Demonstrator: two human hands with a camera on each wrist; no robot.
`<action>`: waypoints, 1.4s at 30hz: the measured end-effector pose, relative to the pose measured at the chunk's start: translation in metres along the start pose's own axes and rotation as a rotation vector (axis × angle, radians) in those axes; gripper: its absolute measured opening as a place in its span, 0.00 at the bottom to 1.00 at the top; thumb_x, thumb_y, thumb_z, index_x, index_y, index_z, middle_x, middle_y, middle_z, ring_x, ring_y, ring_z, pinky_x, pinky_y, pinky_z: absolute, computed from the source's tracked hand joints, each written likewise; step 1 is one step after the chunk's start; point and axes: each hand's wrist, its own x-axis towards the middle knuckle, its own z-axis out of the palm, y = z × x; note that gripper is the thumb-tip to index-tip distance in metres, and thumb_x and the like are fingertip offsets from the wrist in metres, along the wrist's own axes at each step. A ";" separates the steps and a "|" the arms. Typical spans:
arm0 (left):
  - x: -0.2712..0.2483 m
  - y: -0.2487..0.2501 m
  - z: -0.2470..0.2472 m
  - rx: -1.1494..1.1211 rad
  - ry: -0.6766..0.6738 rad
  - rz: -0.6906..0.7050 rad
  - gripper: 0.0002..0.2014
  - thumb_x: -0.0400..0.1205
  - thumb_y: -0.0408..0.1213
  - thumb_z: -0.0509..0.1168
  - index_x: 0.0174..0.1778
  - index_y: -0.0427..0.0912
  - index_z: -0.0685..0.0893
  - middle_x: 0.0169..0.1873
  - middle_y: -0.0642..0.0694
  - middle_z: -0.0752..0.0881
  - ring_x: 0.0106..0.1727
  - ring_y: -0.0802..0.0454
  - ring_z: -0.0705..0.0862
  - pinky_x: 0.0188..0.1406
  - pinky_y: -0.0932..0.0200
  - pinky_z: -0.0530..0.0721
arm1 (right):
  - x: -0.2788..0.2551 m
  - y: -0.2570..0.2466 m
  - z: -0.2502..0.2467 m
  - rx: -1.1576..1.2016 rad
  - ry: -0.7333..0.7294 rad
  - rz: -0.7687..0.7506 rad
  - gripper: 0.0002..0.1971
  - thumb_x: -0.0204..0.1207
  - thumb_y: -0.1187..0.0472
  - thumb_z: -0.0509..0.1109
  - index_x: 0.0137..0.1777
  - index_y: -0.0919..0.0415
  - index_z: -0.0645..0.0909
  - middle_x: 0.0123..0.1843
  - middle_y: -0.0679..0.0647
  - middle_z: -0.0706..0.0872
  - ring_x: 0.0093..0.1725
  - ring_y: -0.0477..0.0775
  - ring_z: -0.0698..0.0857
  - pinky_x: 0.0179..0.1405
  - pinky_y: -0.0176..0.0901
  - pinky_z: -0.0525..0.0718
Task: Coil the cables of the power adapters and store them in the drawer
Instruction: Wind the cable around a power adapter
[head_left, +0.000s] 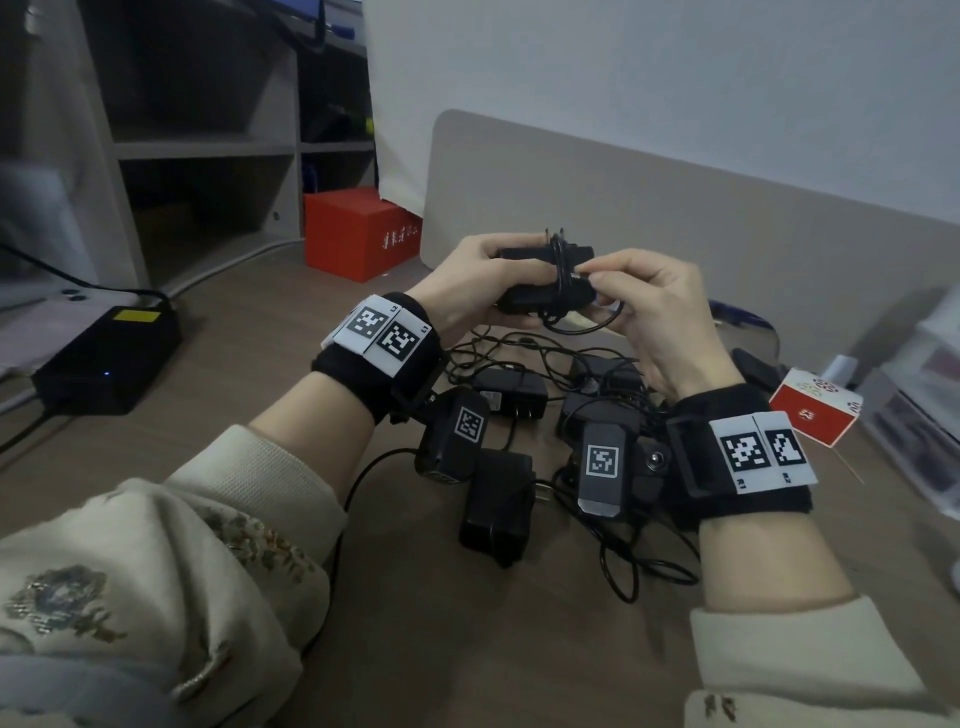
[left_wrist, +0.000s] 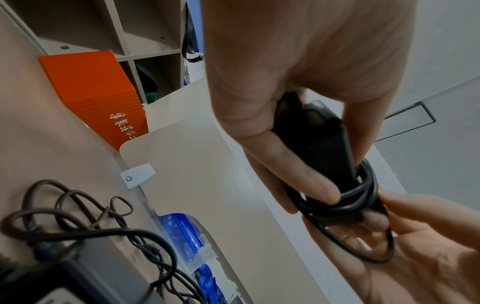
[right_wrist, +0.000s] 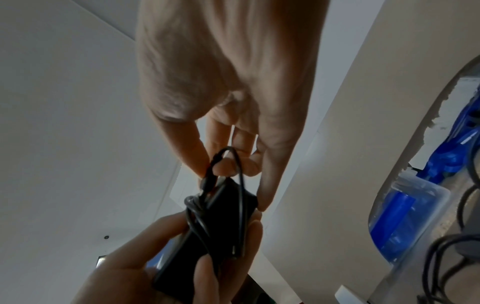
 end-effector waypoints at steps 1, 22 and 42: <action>0.000 0.000 0.000 0.009 -0.013 0.000 0.17 0.82 0.29 0.69 0.66 0.44 0.84 0.47 0.45 0.88 0.42 0.54 0.89 0.33 0.59 0.88 | 0.000 0.000 0.000 -0.021 -0.007 -0.004 0.12 0.76 0.75 0.67 0.39 0.62 0.88 0.38 0.58 0.87 0.40 0.53 0.84 0.57 0.73 0.84; -0.001 0.000 0.002 -0.027 -0.005 0.028 0.15 0.83 0.31 0.67 0.65 0.45 0.85 0.49 0.44 0.88 0.43 0.53 0.89 0.38 0.56 0.90 | 0.000 -0.002 0.009 -0.078 0.111 -0.041 0.11 0.75 0.71 0.74 0.35 0.56 0.84 0.32 0.49 0.88 0.37 0.55 0.86 0.40 0.53 0.89; -0.004 0.003 0.011 -0.084 -0.004 -0.114 0.17 0.83 0.36 0.63 0.67 0.40 0.84 0.54 0.40 0.86 0.46 0.51 0.87 0.34 0.60 0.86 | 0.005 0.002 0.007 -0.209 0.107 -0.140 0.12 0.74 0.65 0.76 0.32 0.51 0.82 0.29 0.50 0.74 0.35 0.54 0.72 0.36 0.47 0.75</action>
